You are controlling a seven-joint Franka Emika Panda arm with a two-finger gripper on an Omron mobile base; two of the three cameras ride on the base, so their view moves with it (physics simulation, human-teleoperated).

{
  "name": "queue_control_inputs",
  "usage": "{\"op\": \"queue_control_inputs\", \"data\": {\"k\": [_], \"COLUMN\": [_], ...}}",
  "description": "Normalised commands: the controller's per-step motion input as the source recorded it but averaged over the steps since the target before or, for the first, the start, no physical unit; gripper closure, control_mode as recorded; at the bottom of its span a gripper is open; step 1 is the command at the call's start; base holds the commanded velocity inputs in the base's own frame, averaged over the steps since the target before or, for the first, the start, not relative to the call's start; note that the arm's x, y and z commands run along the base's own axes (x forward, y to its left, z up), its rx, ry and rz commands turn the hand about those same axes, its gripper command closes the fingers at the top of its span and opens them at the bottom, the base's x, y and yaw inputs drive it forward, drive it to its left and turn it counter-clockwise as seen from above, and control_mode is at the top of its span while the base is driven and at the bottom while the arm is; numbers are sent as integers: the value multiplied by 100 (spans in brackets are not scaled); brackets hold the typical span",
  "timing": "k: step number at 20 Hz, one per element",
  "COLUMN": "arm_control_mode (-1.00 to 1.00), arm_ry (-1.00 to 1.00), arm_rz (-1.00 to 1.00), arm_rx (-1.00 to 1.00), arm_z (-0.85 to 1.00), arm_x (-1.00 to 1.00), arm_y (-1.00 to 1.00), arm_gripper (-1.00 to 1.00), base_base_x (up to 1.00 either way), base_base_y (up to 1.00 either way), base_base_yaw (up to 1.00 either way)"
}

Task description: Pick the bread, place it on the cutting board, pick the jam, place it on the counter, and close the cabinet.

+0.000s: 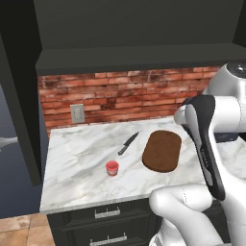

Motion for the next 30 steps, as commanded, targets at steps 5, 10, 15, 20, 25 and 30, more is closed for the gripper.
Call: {"op": "queue_control_inputs", "data": {"k": [5,10,15,20,25,30], "arm_control_mode": [-100,-100,-100,-100,-100,-100], "arm_ry": [0,0,0,0,0,0], "arm_rz": [0,0,0,0,0,0], "arm_rx": [0,0,0,0,0,0], "arm_z": [-21,-30,-38,-35,-27,-21], "arm_x": [27,21,15,16,20,26], "arm_y": [-3,-4,-2,0,0,0], "arm_gripper": [100,100,100,100,100,100], "base_base_x": [0,0,0,0,0,0], "base_base_y": [0,0,0,0,0,0], "base_base_yaw": [0,0,0,0,0,0]}}
